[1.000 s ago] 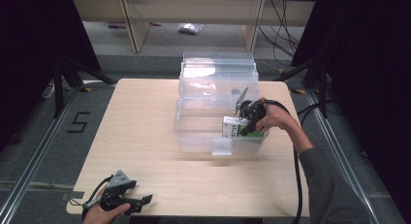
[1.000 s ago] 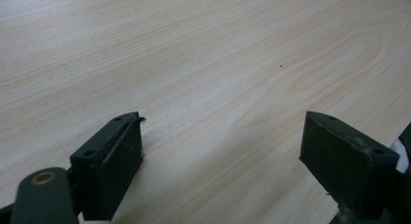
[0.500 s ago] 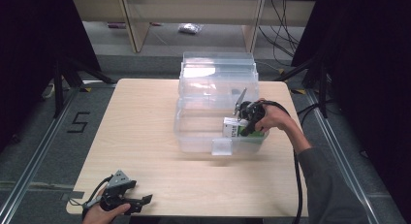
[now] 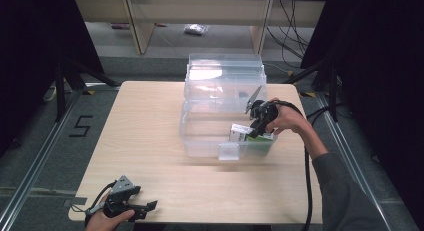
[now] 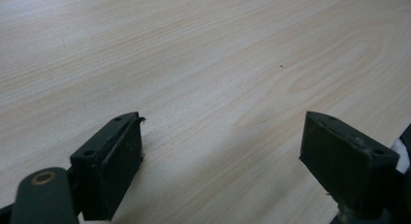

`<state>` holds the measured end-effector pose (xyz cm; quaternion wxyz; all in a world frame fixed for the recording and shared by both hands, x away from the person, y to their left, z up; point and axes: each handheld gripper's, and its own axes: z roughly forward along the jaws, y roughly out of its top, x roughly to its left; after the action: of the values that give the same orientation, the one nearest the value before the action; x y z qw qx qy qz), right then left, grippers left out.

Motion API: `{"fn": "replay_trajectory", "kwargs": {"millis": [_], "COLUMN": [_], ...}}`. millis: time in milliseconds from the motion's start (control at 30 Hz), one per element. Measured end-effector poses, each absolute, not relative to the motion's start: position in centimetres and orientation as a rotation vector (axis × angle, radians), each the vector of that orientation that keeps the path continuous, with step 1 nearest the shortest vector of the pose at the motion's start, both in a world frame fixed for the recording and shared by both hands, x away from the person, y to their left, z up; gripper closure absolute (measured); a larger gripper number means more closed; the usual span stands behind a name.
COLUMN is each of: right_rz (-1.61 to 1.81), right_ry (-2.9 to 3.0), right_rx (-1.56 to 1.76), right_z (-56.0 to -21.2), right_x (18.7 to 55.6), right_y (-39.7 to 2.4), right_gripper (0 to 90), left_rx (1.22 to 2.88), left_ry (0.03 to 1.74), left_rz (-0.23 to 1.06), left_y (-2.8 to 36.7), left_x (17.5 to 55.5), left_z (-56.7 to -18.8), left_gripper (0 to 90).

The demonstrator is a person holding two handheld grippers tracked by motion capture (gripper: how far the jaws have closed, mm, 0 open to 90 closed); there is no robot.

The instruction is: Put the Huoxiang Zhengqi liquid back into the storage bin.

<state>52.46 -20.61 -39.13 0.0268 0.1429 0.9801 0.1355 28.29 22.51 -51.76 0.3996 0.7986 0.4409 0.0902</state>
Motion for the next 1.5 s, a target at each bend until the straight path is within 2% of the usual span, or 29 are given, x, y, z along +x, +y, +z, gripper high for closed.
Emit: {"fn": "replay_trajectory", "kwargs": {"millis": [333, 1500], "right_rz": [0.52, 0.607], "right_ry": [2.988, 2.91], "right_rx": [0.525, 0.569], "right_z": [-38.0, -36.5], "right_x": [51.8, 50.2], "right_y": [-20.7, -20.4], "right_gripper": [49.1, 44.0], "left_rx": [2.06, 2.019], "left_ry": [1.098, 1.114], "left_rz": [0.23, 0.227], "left_y": [22.8, 22.5], "left_x": [28.3, 28.3], "left_z": [-51.6, -51.8], "left_gripper": [14.8, 14.8]}}
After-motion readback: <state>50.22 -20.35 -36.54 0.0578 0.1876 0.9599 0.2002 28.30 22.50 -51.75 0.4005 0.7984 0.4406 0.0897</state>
